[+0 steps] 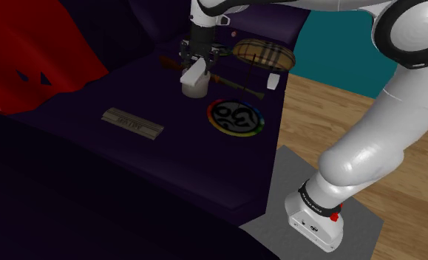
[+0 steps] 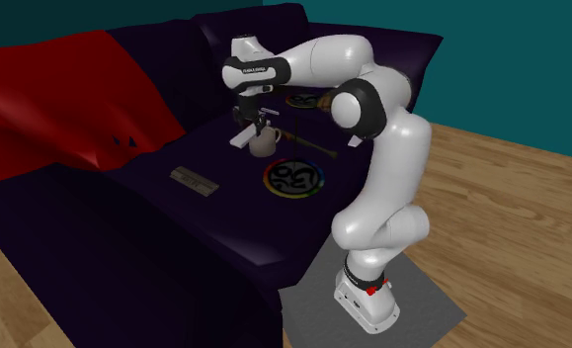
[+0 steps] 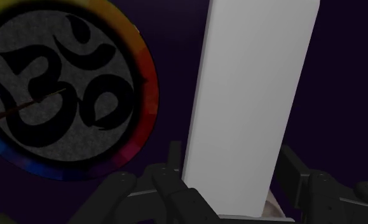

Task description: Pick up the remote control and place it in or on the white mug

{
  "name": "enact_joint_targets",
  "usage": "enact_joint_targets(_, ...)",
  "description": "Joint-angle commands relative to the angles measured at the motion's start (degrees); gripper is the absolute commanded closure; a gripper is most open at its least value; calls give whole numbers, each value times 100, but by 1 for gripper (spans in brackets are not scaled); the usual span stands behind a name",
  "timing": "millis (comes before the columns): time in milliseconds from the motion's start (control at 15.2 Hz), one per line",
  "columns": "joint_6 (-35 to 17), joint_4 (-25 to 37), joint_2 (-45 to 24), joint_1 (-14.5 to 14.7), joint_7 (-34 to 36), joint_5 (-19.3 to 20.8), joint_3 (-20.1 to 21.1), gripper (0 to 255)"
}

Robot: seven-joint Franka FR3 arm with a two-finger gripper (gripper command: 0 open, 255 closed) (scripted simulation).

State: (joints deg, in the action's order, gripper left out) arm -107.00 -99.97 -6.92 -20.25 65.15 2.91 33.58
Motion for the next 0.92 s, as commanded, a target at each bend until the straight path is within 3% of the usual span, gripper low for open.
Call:
enact_joint_targets(0,78,343,-312,-40,-100,169,-77,255)
enact_joint_targets(396,548,1784,-1410,-20,-398,665,-319,255)
enact_joint_targets(726,1196,3520,-2546,191,-712,1060,-551,255)
enact_joint_targets(858,1022,3314,-2516,156,-705,1047,-558,255)
